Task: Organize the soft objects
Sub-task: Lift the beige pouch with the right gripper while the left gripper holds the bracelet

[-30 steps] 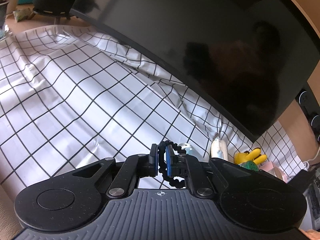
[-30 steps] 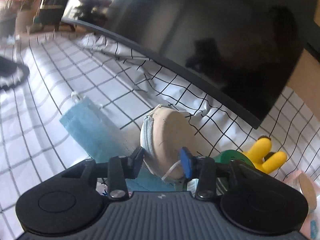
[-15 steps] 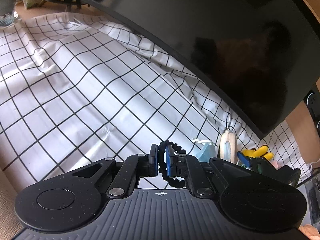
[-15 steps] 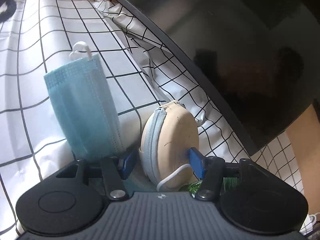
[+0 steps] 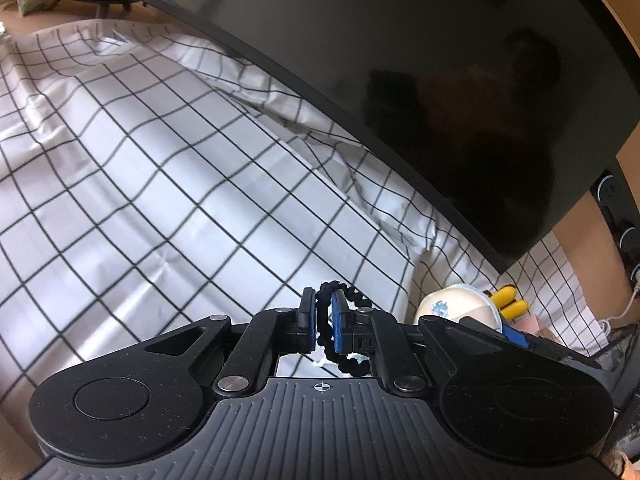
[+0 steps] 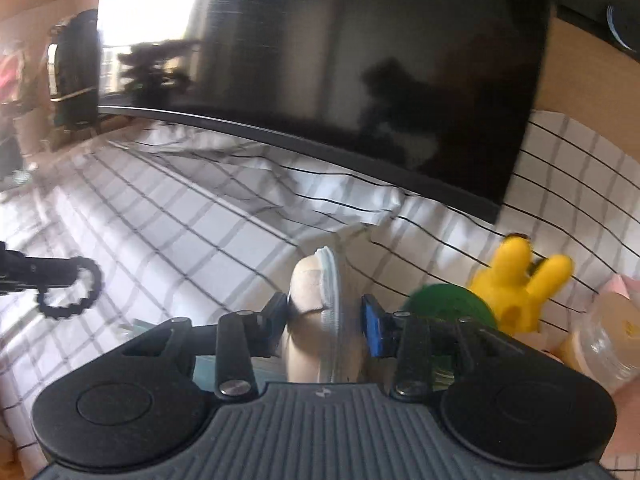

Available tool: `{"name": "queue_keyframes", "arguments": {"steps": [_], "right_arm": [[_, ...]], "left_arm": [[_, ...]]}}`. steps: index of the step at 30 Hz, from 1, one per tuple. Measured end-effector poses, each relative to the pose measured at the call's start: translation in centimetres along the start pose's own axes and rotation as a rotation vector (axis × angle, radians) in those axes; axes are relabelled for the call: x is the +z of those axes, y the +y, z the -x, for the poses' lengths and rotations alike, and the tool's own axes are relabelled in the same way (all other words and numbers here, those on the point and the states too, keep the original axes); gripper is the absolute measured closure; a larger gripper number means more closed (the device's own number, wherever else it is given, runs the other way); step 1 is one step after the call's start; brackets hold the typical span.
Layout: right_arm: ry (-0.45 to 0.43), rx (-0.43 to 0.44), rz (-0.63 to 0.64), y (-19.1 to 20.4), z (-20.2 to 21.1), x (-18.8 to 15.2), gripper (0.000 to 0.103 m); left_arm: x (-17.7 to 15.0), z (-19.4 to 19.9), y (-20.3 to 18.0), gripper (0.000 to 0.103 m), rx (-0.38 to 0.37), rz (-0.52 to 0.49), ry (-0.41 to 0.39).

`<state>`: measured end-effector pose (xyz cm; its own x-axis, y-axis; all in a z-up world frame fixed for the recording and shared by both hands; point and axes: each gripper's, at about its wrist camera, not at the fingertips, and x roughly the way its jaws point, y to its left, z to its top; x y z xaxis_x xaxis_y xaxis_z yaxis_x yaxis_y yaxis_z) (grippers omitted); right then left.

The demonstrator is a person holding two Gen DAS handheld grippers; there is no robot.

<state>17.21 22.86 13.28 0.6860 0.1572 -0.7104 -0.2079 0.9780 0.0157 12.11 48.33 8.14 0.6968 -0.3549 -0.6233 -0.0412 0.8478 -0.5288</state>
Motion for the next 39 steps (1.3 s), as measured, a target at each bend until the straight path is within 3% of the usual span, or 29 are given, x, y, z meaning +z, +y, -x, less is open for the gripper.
{"name": "queue_keyframes", "arguments": {"steps": [5,9,13,17,23,26,32,39], "right_arm": [[0.018,0.019,0.004,-0.4,-0.8,-0.8,0.058],[0.039,0.054,0.082,1.4,-0.8,-0.5,0.064],[0.017,0.096,0.098,1.8,0.5,1.8,0.064],[-0.067,0.126,0.108,0.1,4.2,5.3,0.064],[-0.174,0.119,0.115,-5.8,9.7,9.1,0.064],[-0.210,0.068,0.125,-9.4,12.0,9.3,0.064],[-0.231,-0.052,0.089,-17.5,15.2,6.8,0.064],[-0.223,-0.158,0.022,-26.7,17.2,2.1,0.064]], "left_arm": [[-0.3,-0.4,0.0,0.093,-0.007,-0.006,0.017],[0.1,-0.9,0.2,0.093,0.015,-0.010,0.023],[1.7,-1.0,-0.7,0.093,0.054,-0.047,0.012],[3.9,0.0,-3.2,0.093,0.052,-0.125,-0.034],[6.1,0.9,-9.7,0.093,0.004,-0.225,-0.107],[5.9,0.4,-13.9,0.093,-0.030,-0.271,-0.118],[3.8,-1.9,-21.5,0.093,-0.091,-0.348,-0.090],[-1.1,-6.5,-31.0,0.093,-0.184,-0.431,0.007]]}}
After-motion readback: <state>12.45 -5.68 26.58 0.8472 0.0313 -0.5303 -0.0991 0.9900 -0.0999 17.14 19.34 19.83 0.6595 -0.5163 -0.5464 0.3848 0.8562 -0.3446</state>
